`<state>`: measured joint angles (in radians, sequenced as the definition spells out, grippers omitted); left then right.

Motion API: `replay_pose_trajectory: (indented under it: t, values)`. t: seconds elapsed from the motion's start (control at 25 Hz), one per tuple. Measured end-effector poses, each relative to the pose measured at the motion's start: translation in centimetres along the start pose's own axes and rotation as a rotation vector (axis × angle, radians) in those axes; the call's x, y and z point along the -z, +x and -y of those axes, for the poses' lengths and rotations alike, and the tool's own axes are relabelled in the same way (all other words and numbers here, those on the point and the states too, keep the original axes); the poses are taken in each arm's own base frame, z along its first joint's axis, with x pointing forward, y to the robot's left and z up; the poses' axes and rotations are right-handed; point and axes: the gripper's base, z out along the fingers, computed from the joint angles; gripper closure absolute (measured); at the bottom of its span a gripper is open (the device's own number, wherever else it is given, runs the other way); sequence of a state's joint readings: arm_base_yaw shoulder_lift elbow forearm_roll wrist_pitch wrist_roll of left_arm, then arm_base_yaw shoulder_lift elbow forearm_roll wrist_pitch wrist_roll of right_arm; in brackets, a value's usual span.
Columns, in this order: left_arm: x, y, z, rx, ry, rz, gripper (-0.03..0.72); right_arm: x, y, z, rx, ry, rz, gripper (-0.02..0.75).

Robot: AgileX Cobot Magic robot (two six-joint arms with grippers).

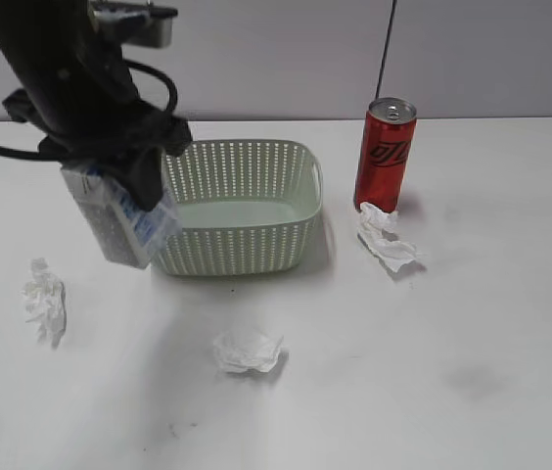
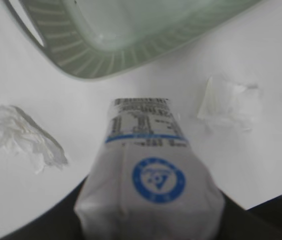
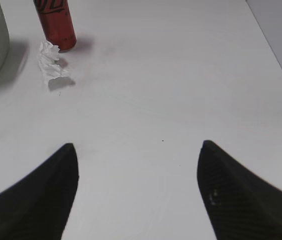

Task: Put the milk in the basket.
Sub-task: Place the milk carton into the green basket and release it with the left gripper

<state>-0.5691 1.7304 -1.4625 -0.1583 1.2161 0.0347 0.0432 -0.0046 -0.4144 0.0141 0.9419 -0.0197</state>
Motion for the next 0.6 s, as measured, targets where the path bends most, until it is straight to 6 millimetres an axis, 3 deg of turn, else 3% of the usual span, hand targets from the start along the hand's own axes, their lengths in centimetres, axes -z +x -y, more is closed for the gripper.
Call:
replay_pose_trajectory:
  t: [0.32, 0.44, 0.6]
  values:
    - [4.2, -2.0, 0.5, -0.028, -0.011, 0.157, 0.367, 0.0, 0.0, 0.0, 0.0, 0.0, 0.0, 0.15]
    - [4.0, -2.2, 0.3, -0.03, -0.025, 0.159, 0.367, 0.0, 0.0, 0.0, 0.0, 0.0, 0.0, 0.15]
    - [2.3, -3.2, -0.3, -0.018, -0.036, 0.151, 0.367, 0.0, 0.0, 0.0, -0.001, 0.0, 0.0, 0.15]
